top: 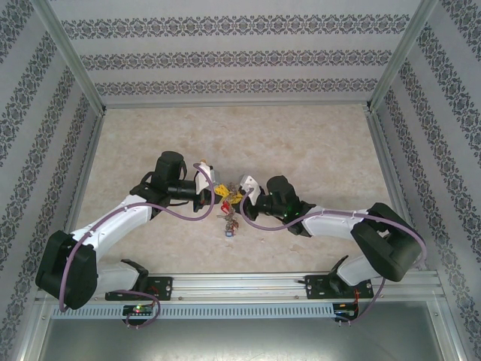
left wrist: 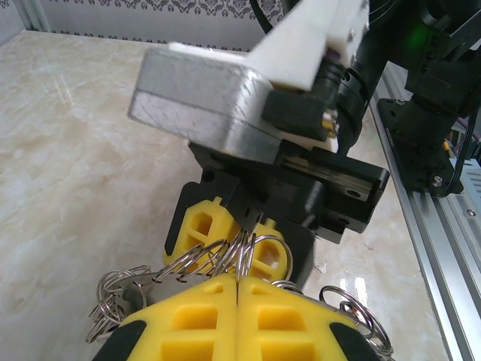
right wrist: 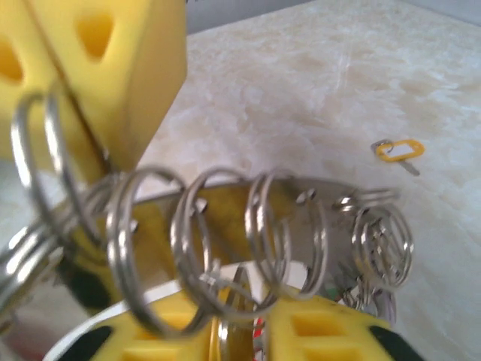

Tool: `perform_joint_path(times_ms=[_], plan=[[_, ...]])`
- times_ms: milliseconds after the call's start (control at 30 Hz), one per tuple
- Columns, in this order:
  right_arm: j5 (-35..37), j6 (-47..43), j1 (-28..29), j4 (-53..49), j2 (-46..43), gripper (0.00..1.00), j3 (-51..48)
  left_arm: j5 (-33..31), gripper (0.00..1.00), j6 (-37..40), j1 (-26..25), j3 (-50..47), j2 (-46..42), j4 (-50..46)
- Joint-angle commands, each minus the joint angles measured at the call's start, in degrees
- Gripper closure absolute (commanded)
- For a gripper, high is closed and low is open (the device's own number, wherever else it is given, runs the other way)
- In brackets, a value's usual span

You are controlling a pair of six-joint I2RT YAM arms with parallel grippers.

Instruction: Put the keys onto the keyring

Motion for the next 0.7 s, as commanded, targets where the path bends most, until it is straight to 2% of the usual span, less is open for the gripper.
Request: perform_joint_path(times_ms=[0,133,367,500,667], plan=[[2.12,1.29,0.30,5.53,0.03,0.87,0.80,2.71,1.00,0.10,0.71,0.62,-0.21,4.09],[1.86,0.59,0.09,5.51,-0.71,1.00,0.36,2.46,1.00,1.01,0.76,-0.11,-0.28,3.80],[-0.41,-0.02,-1.25,4.19,-2.91,1.00,-0.77,1.51,1.00,6.29,0.67,-0.72,-1.12,-0.34],[-5.63,-0.68,-3.54,3.46,-4.78,1.00,-1.41,0.45,1.00,8.27,0.64,-1.49,-1.98,-1.27],[-8.21,-1.61,-5.32,1.27,-6.57,1.00,-1.58,0.27,1.00,10.43,0.57,-1.96,-2.70,-2.73]])
